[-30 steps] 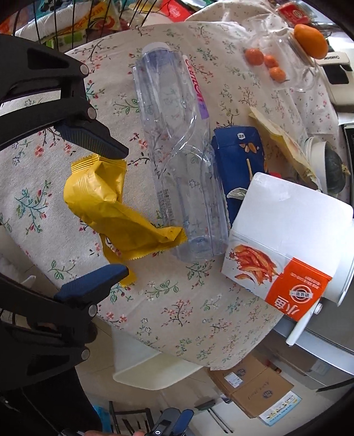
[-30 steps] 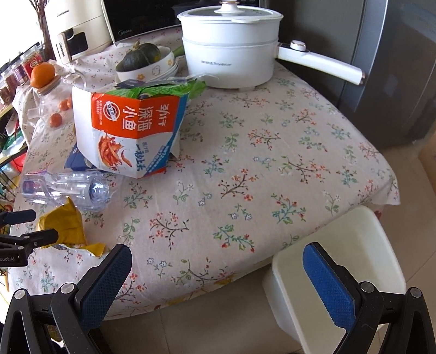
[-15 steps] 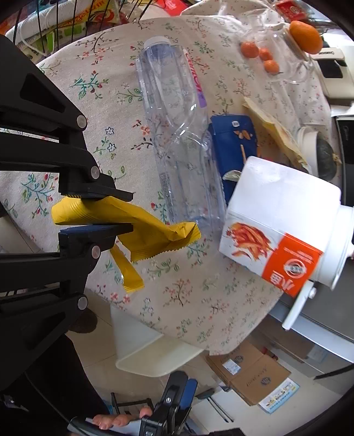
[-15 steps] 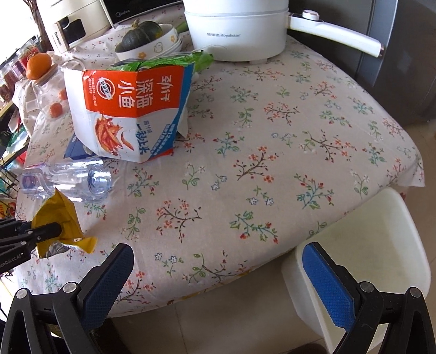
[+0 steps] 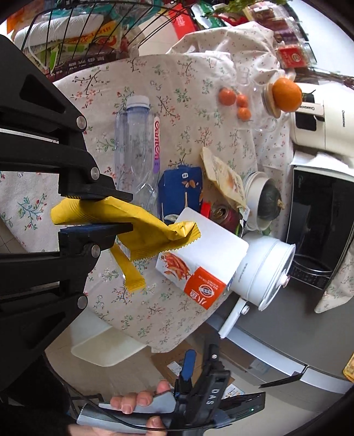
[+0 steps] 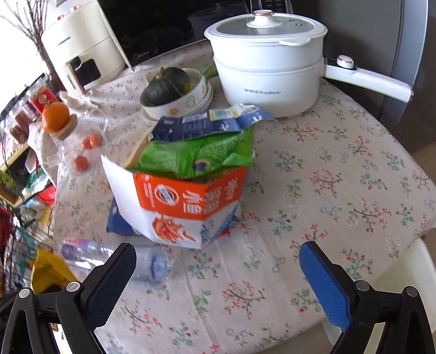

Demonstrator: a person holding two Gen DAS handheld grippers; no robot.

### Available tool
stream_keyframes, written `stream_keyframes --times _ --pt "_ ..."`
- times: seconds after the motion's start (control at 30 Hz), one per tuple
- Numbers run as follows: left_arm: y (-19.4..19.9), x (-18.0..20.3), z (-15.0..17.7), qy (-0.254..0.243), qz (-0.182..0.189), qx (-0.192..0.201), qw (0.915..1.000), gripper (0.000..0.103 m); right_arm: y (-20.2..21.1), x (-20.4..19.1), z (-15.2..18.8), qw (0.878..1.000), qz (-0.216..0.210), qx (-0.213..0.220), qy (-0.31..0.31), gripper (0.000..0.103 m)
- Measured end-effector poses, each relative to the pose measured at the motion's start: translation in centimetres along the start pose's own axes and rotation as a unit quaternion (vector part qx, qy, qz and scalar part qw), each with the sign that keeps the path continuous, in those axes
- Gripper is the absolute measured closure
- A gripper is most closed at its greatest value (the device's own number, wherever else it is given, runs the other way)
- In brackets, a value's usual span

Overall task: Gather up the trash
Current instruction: 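Grasp the orange-and-white milk carton with the right gripper while the left gripper holds the wrapper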

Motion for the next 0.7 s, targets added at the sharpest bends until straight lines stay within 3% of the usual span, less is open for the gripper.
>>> stream_keyframes --times 0.2,0.3,0.4,0.6,0.7 --pt "0.0 -1.5 -0.1 0.018 -0.007 0.002 0.9998 0.088 -3.5 -0.5 -3.5 0.994 -0.025 -0.014 -0.109 0.008" --pt "0.2 -1.5 0.1 0.015 -0.009 0.002 0.9998 0.088 -5.4 0.0 -4.1 0.989 -0.015 -0.019 -0.148 0.010" --pt "0.4 -1.6 0.1 0.014 -0.010 0.003 0.9999 0.088 -6.8 0.9 -3.4 0.985 -0.007 -0.032 -0.170 0.013" --pt "0.2 -1.7 0.2 0.014 -0.011 0.001 0.9998 0.088 -7.4 2.4 0.1 0.980 -0.038 -0.057 -0.185 0.015" --pt "-0.1 -1.5 0.3 0.012 -0.014 -0.004 0.9998 0.088 -7.4 3.6 1.9 0.974 -0.062 -0.058 -0.209 0.025"
Point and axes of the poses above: each gripper's, at about its wrist camera, not at the fingertips, and y roughly against the way its jaws point, x to its right, z to its underside, the point moved 5 cm from there along -y, roughly the way its jaws point, and after that the axes turned 2 degrees about -x, right-handed, at the moved point
